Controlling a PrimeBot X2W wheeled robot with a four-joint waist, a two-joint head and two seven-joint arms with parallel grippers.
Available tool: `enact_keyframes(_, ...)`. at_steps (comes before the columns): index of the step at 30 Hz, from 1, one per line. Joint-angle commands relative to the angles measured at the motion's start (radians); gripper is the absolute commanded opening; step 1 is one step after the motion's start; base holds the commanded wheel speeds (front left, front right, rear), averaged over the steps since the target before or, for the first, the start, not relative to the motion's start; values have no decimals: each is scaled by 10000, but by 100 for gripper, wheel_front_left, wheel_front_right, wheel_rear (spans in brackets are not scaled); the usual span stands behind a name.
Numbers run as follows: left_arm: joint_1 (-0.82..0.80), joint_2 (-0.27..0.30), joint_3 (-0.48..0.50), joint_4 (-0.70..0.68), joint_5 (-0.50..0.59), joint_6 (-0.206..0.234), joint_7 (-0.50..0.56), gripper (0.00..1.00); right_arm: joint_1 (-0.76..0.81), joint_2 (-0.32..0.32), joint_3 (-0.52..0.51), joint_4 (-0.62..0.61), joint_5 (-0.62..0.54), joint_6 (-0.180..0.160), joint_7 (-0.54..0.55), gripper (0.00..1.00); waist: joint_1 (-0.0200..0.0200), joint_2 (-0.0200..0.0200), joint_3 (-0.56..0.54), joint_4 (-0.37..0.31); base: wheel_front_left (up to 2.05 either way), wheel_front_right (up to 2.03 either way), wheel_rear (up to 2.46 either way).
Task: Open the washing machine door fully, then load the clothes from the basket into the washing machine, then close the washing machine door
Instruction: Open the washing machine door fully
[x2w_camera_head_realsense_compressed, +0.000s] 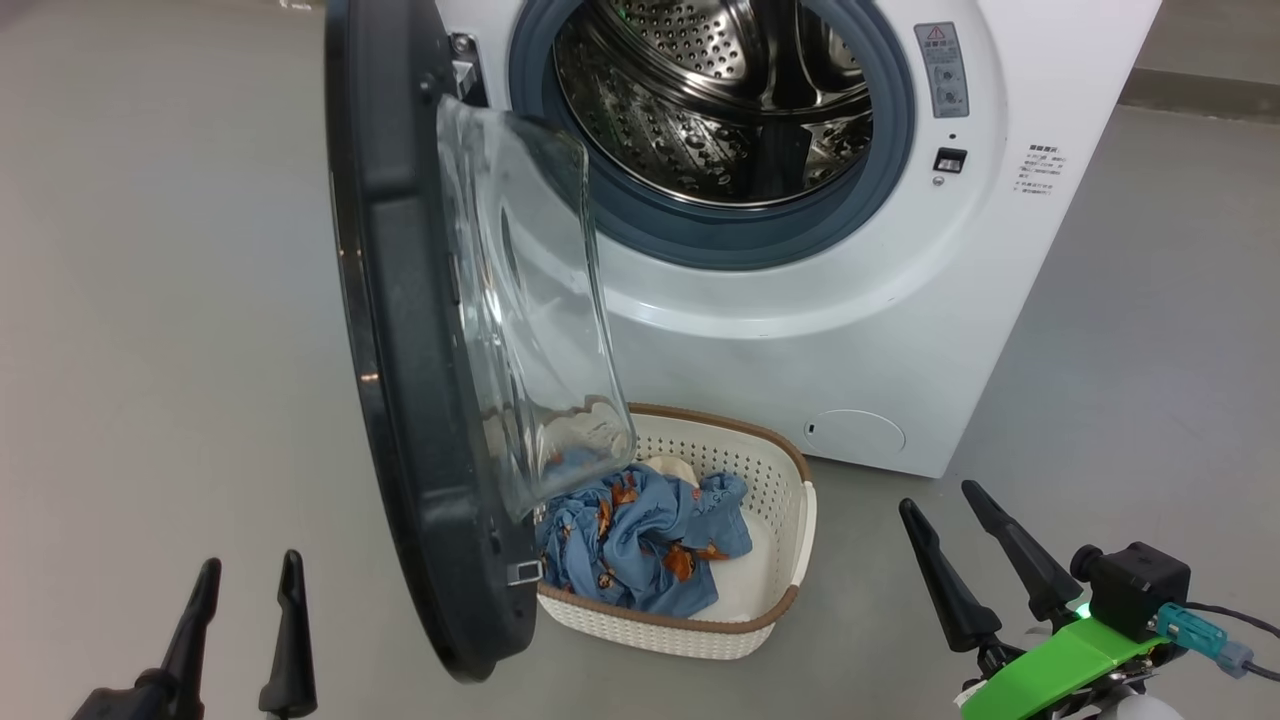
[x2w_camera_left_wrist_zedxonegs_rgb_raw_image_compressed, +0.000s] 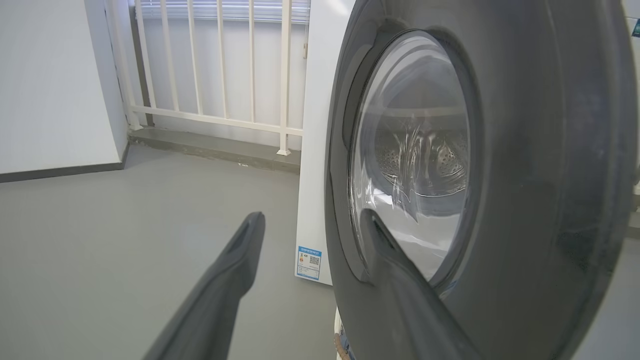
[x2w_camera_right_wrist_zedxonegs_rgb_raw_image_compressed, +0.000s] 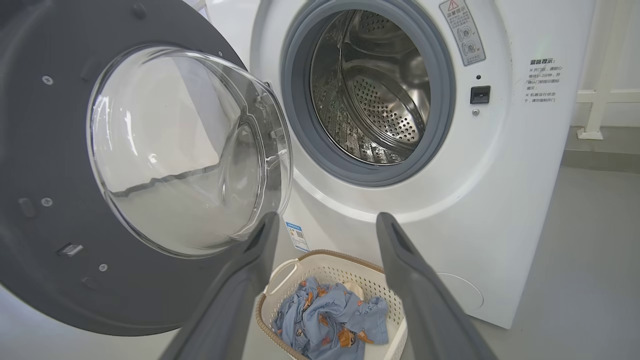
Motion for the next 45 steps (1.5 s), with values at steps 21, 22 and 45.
enact_keyframes(21,-255,180,374,-652,-55,-33,-80,0,-86,-195,317,-173,-31,29,-120,100,0,0,63,30,0,0,0)
enact_keyframes(22,-278,183,362,-735,-59,-33,-80,0,-87,-193,314,-165,-26,29,-120,100,0,0,71,33,0,0,0)
enact_keyframes(45,-694,405,-412,-4244,236,-33,-80,0,-189,-31,328,-98,-1,29,-120,100,0,0,150,-80,0,0,0)
